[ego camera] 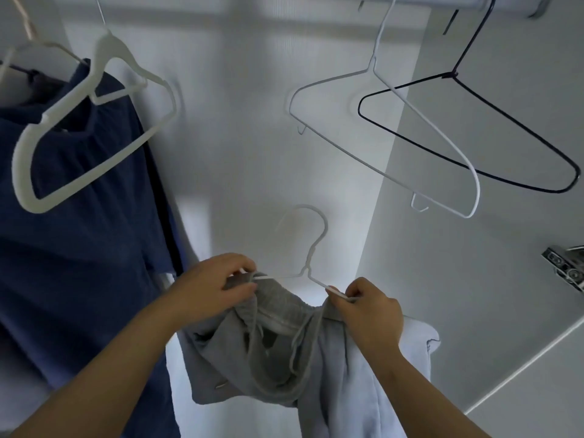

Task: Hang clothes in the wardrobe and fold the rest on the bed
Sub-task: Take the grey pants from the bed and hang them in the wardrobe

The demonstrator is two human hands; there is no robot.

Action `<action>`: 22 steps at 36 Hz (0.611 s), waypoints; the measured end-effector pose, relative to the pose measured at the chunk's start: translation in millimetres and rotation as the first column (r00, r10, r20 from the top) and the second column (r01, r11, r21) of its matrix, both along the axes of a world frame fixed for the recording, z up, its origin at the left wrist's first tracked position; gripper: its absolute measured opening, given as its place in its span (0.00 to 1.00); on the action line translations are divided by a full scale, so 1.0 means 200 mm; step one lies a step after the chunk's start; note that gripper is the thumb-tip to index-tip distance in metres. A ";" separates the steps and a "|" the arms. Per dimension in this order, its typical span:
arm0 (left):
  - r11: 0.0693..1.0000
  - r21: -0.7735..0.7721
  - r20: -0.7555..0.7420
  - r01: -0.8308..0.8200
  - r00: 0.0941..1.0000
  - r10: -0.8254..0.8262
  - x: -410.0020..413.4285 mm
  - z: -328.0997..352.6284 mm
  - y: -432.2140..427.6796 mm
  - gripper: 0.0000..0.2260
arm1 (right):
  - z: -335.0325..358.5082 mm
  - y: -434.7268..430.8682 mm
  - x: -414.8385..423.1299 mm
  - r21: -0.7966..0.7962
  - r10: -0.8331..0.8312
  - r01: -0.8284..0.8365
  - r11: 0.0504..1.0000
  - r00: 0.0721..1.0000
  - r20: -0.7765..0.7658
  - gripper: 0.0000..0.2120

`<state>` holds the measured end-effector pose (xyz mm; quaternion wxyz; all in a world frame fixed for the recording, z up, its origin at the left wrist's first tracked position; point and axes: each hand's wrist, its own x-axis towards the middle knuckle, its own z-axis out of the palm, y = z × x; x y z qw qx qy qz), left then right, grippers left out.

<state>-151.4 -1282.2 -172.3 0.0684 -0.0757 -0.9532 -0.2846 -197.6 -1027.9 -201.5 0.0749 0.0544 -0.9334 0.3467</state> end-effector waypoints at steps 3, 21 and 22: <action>0.976 -0.219 0.008 0.013 1.000 -0.012 -0.03 0.01 0.13 0.22 | 0.02 -0.02 0.02 -0.024 0.025 -0.026 0.999 0.999 -0.038 0.16; 0.981 0.135 -0.227 -0.142 0.959 0.170 0.01 -0.02 0.07 0.20 | -0.05 0.07 -0.04 0.093 0.105 -0.074 0.993 0.915 -0.390 0.10; 0.981 0.144 -0.234 -0.127 0.959 0.158 0.02 -0.02 0.07 0.18 | -0.05 0.08 -0.04 0.113 0.069 -0.030 0.993 0.932 -0.356 0.12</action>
